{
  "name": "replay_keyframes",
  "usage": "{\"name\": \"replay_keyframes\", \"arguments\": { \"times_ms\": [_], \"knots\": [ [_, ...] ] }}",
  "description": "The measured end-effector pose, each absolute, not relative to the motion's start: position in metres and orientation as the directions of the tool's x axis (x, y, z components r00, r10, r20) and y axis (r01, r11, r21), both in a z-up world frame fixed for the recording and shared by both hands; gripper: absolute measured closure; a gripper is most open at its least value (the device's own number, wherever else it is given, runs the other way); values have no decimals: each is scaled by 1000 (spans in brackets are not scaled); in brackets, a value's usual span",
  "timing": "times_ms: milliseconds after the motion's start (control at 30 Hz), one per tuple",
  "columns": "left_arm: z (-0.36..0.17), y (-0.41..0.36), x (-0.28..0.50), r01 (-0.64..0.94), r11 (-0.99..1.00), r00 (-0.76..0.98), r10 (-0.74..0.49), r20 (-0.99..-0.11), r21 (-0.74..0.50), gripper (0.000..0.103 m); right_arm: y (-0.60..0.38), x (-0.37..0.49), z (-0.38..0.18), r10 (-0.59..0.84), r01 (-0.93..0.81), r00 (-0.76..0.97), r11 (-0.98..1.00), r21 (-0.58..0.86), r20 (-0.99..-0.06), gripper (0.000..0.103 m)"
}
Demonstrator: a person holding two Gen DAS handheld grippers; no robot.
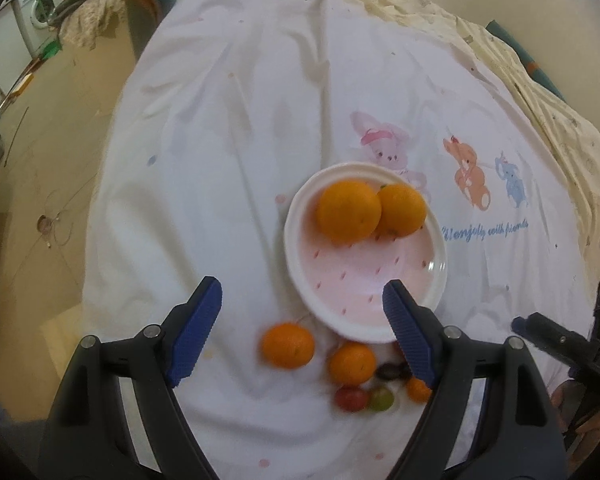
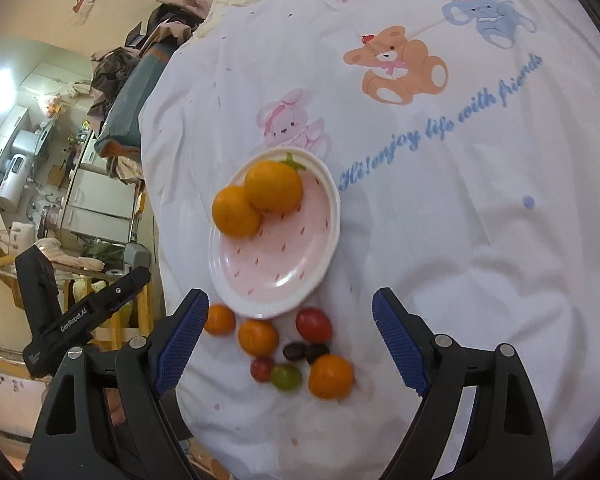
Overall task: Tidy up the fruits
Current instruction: 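Move the left gripper back to the fruit and grasp a tangerine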
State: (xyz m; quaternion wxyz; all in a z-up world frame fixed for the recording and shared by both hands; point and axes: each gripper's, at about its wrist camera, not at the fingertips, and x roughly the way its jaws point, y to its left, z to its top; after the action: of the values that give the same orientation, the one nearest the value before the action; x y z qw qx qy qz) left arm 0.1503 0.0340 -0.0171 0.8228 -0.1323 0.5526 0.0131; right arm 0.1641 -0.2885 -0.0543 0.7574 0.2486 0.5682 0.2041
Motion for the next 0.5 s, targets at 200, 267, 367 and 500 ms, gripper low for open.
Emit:
{"name": "replay_keyframes", "arguments": {
  "times_ms": [200, 267, 367, 500],
  "knots": [
    [-29, 36, 126, -169, 969, 361, -111, -926, -182, 23, -287, 138, -61, 569, 4, 275, 806, 592, -775, 16],
    [-37, 38, 122, -183, 964, 348, -118, -930, -191, 23, -284, 132, -69, 568, 28, 260, 804, 594, -781, 16],
    [-52, 42, 122, -218, 956, 312, -122, -942, -196, 23, -275, 130, -79, 544, 21, 228, 827, 563, -808, 16],
    [-69, 39, 129, -223, 961, 268, -102, -958, -165, 23, -265, 134, -81, 524, -3, 218, 844, 536, -823, 16]
  ]
}}
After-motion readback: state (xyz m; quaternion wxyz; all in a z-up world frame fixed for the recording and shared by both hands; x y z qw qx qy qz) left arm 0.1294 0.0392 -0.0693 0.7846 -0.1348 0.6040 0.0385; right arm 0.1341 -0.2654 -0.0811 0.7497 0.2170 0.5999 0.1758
